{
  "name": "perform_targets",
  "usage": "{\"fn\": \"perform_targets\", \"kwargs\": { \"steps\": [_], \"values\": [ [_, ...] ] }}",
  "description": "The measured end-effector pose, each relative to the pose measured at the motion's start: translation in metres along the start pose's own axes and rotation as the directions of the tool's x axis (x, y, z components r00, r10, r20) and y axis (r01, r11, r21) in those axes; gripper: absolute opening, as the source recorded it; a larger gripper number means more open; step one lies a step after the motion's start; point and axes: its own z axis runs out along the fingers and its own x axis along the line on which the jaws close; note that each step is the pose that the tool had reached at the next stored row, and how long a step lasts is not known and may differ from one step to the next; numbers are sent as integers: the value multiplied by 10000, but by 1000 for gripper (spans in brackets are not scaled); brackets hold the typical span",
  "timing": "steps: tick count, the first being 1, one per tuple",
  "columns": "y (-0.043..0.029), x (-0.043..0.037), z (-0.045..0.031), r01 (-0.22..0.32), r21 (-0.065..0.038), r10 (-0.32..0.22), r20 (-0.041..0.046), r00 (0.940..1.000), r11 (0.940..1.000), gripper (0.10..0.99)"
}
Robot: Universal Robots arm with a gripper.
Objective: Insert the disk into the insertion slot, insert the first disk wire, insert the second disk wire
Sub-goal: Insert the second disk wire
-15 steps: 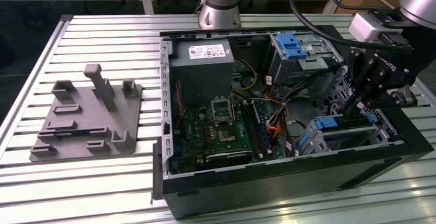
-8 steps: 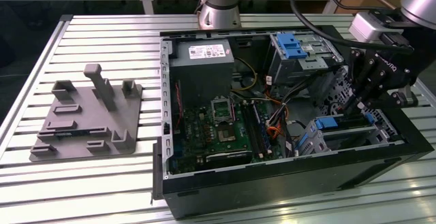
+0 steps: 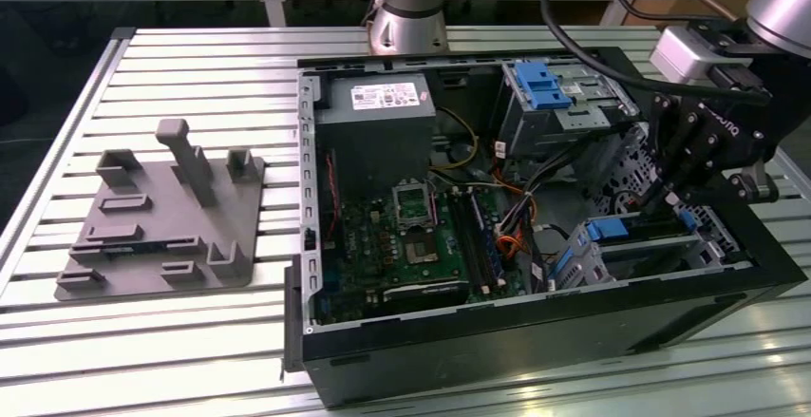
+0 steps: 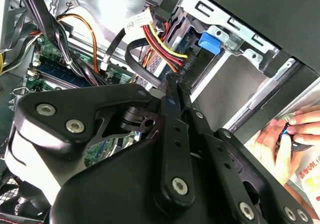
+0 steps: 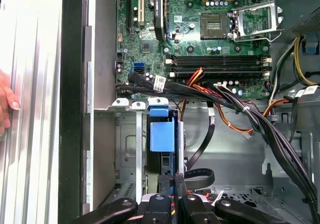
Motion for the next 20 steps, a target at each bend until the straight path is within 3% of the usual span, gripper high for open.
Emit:
{"fn": "perform_targets", "kwargs": {
  "steps": [20],
  "values": [
    [-18,2,56,1,0,-1,2,10000,10000,153]
  ]
}}
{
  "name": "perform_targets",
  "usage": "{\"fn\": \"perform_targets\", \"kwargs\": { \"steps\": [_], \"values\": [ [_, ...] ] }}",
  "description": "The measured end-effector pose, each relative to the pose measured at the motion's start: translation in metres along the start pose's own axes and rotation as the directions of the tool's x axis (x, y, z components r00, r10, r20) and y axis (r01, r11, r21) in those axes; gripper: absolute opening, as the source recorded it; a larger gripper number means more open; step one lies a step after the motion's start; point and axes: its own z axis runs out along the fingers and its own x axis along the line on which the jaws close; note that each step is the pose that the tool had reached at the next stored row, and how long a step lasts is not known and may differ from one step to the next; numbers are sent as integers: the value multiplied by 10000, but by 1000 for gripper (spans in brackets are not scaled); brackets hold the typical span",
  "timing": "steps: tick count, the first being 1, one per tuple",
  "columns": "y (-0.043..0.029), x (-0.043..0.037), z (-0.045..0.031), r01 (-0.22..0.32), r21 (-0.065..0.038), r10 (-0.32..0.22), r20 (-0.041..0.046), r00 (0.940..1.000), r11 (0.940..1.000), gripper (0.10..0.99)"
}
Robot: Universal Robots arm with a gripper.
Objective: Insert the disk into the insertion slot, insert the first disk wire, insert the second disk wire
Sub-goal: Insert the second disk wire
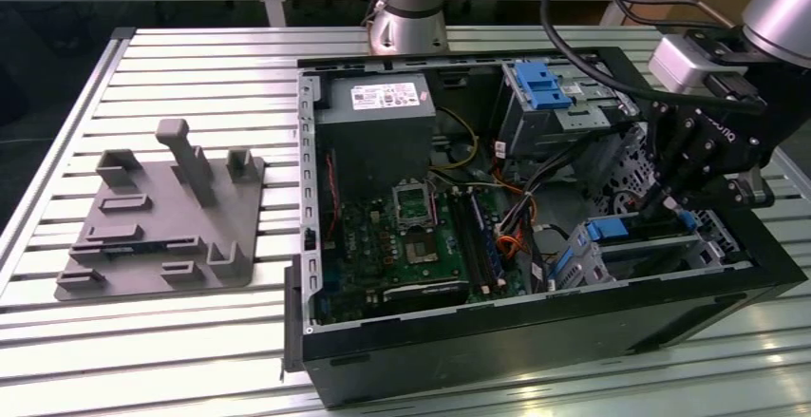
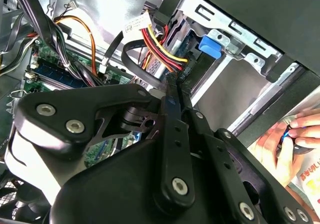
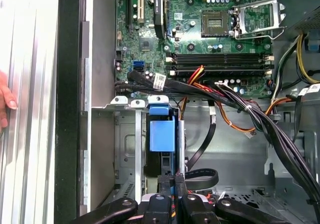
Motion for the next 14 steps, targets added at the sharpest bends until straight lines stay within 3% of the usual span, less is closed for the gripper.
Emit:
{"fn": "perform_targets", "kwargs": {
  "steps": [14],
  "values": [
    [-5,7,10,74,3,-74,-7,10000,10000,153]
  ]
}}
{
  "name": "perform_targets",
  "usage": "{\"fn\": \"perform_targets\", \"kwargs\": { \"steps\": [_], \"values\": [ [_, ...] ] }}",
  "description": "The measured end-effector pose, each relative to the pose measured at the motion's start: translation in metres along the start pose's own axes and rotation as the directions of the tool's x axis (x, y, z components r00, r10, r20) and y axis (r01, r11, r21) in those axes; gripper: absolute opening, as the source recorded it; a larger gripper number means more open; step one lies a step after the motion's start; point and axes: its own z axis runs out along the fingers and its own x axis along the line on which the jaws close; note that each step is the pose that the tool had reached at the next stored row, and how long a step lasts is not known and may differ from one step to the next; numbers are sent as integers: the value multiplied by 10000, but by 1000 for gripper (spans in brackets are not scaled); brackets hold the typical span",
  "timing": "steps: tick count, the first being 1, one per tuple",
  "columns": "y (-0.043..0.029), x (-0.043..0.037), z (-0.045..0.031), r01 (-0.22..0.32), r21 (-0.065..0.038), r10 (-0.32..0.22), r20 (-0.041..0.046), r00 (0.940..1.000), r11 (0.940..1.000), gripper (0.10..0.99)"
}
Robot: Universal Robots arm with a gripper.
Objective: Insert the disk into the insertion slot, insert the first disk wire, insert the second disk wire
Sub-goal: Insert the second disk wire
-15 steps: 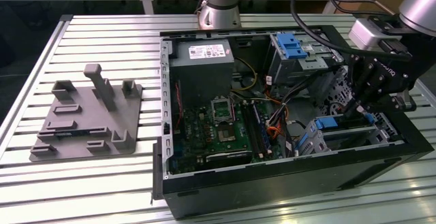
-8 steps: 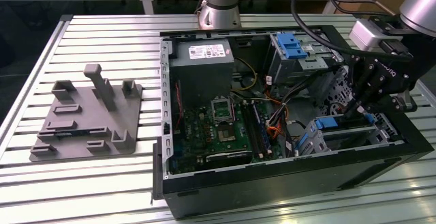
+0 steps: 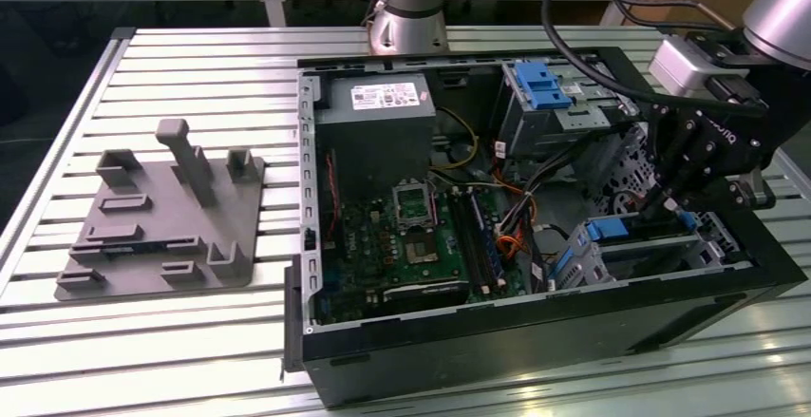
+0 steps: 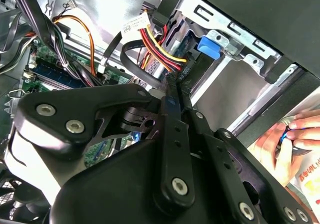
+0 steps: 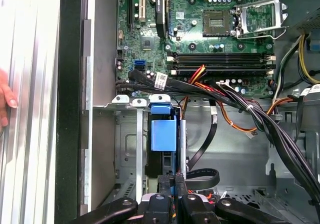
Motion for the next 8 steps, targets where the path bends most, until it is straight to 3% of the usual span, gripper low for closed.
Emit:
{"fn": "perform_targets", "kwargs": {
  "steps": [8],
  "values": [
    [0,0,1,103,6,-103,-5,9999,9999,153]
  ]
}}
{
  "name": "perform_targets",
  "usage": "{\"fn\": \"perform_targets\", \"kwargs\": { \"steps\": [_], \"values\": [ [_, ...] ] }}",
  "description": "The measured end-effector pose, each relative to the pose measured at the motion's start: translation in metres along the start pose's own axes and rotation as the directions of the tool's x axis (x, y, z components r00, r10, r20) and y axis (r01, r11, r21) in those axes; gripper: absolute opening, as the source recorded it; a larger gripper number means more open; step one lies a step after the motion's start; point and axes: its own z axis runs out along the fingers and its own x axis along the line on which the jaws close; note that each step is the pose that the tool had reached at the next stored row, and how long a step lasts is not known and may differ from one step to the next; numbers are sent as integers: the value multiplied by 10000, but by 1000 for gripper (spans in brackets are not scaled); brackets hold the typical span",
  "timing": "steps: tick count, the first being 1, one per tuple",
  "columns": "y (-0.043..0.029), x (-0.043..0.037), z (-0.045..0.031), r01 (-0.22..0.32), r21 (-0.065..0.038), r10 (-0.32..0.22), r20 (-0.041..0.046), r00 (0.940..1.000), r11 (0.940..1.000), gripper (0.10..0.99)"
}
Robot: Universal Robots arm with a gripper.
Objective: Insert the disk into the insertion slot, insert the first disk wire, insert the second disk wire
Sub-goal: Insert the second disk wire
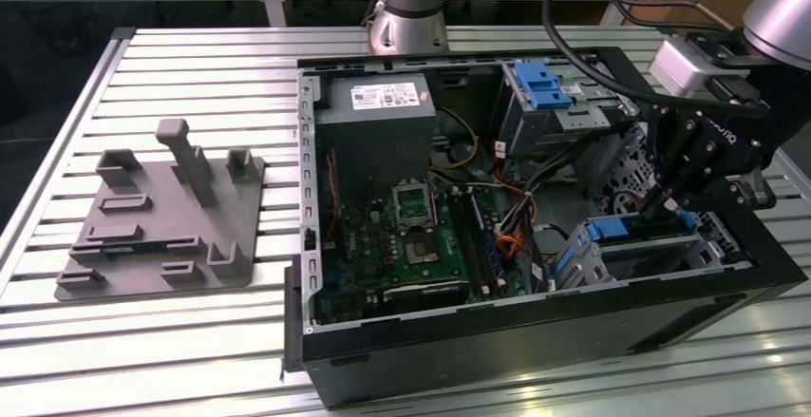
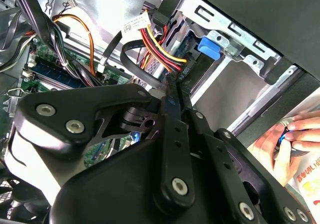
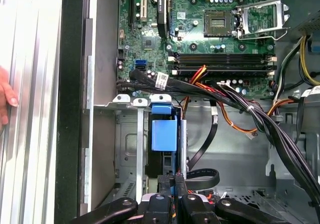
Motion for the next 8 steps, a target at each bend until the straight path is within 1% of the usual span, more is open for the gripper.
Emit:
{"fn": "perform_targets", "kwargs": {
  "steps": [4,8],
  "values": [
    [2,0,0,35,2,-35,-3,10000,10000,153],
    [22,-1,-8,36,2,-36,-4,10000,10000,153]
  ]
}}
